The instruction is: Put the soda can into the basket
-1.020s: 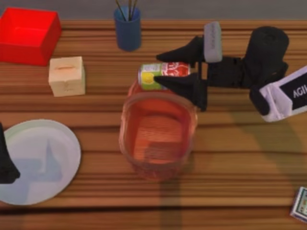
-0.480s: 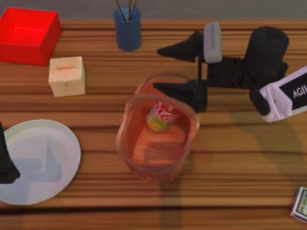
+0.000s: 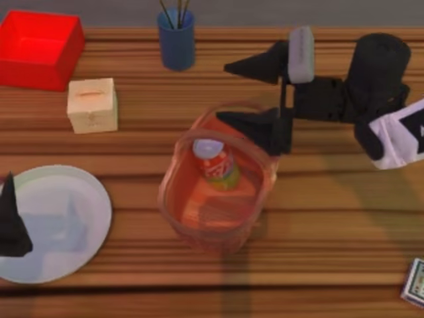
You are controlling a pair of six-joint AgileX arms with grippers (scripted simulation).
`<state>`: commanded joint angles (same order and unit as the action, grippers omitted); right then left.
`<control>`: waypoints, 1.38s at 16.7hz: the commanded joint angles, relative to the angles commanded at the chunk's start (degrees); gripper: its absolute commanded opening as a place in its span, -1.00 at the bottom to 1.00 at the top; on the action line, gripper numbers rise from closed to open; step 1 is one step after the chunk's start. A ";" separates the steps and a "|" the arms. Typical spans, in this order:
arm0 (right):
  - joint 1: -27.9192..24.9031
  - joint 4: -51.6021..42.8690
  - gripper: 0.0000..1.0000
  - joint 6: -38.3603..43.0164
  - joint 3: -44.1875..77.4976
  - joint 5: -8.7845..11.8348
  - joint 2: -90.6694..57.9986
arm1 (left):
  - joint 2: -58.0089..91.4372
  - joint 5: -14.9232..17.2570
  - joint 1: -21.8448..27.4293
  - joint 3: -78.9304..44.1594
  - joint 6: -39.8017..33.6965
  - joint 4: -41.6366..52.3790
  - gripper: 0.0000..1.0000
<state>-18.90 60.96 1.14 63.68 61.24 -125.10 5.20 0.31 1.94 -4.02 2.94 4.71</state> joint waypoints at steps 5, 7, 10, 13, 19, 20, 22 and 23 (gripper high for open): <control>2.28 -8.91 1.00 -1.00 -11.00 -7.80 16.29 | 16.59 0.74 5.97 -15.35 9.07 14.00 1.00; 3.66 -13.50 1.00 -1.26 -16.33 -12.20 24.82 | 25.25 1.10 9.07 -24.43 13.74 20.75 1.00; 6.07 -21.30 1.00 -1.48 -24.95 -19.95 39.57 | 39.51 1.63 14.16 -40.42 21.46 31.20 1.00; 8.66 -29.54 1.00 -1.54 -33.74 -28.36 55.65 | 54.76 2.01 19.41 -58.08 29.68 41.55 1.00; 13.42 -45.10 1.00 -1.61 -49.64 -44.45 88.25 | 86.22 1.84 29.02 -92.26 46.05 60.99 1.00; 14.11 -47.37 1.00 -1.63 -51.87 -46.82 93.31 | 91.27 1.69 30.39 -97.20 48.55 64.03 1.00; 15.41 -51.62 1.00 -1.63 -55.96 -51.31 103.13 | 100.90 1.32 32.86 -106.12 53.20 69.87 1.00; 15.96 -53.42 1.00 -1.61 -57.60 -53.21 107.42 | 105.31 1.10 33.94 -109.95 55.29 72.59 1.00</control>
<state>-2.94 7.55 -0.47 6.08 8.02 -17.68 110.51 1.42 35.87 -113.97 58.23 77.30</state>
